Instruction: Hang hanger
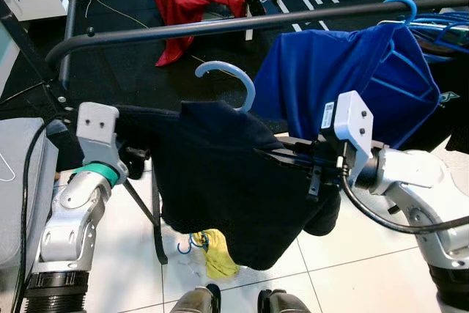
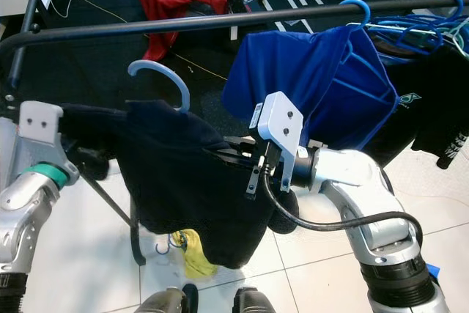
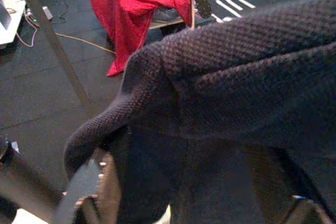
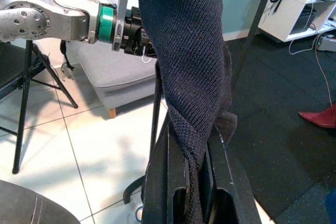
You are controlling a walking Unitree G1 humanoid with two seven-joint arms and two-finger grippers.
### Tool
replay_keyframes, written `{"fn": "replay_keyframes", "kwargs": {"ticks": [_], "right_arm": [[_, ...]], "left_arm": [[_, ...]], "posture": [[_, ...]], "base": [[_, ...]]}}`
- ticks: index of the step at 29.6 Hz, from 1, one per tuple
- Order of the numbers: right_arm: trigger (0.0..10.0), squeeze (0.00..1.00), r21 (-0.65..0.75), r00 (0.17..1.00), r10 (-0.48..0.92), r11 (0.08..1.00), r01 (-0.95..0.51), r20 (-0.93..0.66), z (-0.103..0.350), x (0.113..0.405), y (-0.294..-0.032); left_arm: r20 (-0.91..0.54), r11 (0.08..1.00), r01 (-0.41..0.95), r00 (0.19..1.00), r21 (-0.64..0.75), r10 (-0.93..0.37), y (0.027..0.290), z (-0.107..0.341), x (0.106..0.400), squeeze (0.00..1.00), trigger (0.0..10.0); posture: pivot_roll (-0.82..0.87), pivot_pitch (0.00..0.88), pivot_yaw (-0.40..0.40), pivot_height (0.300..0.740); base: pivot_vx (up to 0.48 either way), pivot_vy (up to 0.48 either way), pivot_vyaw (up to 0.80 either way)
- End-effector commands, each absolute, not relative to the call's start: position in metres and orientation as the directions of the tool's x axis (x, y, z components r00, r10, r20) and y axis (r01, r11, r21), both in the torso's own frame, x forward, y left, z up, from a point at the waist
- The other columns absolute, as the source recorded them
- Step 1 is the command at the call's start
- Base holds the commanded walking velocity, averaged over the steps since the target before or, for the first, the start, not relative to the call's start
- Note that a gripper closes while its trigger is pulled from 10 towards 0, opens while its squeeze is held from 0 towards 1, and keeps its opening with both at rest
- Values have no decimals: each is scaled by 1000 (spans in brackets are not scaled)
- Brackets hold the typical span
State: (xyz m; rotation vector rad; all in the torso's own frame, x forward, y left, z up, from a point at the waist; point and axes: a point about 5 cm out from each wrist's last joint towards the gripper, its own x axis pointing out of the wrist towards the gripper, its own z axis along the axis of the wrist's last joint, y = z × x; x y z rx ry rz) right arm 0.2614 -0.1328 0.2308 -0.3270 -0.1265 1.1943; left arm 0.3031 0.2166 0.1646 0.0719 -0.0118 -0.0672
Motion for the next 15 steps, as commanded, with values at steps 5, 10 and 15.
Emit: {"fn": "replay_keyframes", "kwargs": {"ticks": [5, 10, 15], "right_arm": [[10000, 0, -316, 346, 936, 311, -896, -63, 232, 257, -129], [10000, 0, -315, 350, 935, 313, -896, -65, 232, 259, -130], [10000, 0, -331, 396, 916, 353, -875, -68, 231, 265, -135]], "left_arm": [[7, 996, 82, 997, 20, -83, 211, 160, 302, 0, 0], [23, 996, 90, 996, 24, -90, 207, 160, 301, 0, 0], [21, 997, 70, 997, 40, -71, 211, 159, 300, 0, 0]], "posture": [[-53, 58, 80, 740], [-52, 58, 76, 740], [-50, 62, 77, 740]], "base": [[0, 0, 0], [0, 0, 0], [0, 0, 0]]}}
